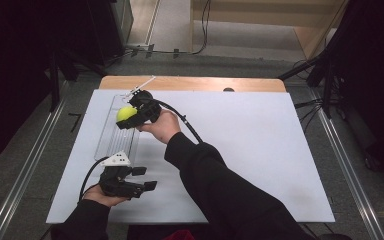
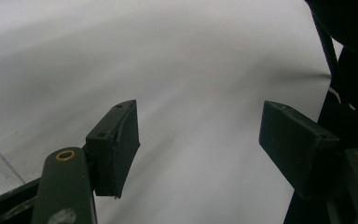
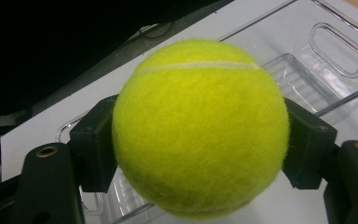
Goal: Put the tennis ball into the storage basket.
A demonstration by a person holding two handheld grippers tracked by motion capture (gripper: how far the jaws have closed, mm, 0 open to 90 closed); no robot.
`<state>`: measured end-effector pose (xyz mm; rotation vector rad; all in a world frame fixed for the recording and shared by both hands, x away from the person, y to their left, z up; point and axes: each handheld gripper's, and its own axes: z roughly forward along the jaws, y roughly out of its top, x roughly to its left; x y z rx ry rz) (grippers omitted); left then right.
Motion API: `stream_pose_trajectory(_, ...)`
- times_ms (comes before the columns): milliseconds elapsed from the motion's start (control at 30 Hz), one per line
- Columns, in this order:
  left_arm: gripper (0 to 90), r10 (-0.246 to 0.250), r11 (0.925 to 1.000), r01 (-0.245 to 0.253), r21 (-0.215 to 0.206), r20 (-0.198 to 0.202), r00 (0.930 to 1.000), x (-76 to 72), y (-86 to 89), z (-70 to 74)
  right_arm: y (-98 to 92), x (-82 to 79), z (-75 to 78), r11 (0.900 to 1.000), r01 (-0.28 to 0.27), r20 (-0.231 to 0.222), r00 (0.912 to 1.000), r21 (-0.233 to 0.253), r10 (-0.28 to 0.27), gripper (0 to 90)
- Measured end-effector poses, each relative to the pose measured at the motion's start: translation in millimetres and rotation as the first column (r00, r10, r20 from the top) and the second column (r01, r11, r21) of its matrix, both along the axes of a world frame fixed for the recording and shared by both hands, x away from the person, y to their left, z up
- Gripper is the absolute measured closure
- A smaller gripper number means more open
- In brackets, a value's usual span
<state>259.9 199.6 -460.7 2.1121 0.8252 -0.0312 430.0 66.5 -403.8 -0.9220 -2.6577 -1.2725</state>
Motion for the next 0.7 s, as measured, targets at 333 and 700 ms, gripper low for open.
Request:
stream_pose_trajectory(333,29.2,0.003,1.0000,-0.003,-0.002,-0.002,1.0000,-0.1,0.5,0.1,14.0,-1.5,-3.9,1.000,-0.020,0.000,0.9998,-0.005,0.020,23.9)
stream_pose_trajectory(700,29.2,0.001,1.0000,-0.001,-0.005,-0.003,1.0000,-0.3,0.8,0.3,27.1,-1.0,-6.0,0.999,-0.039,0.002,0.9992,-0.015,0.039,23.8)
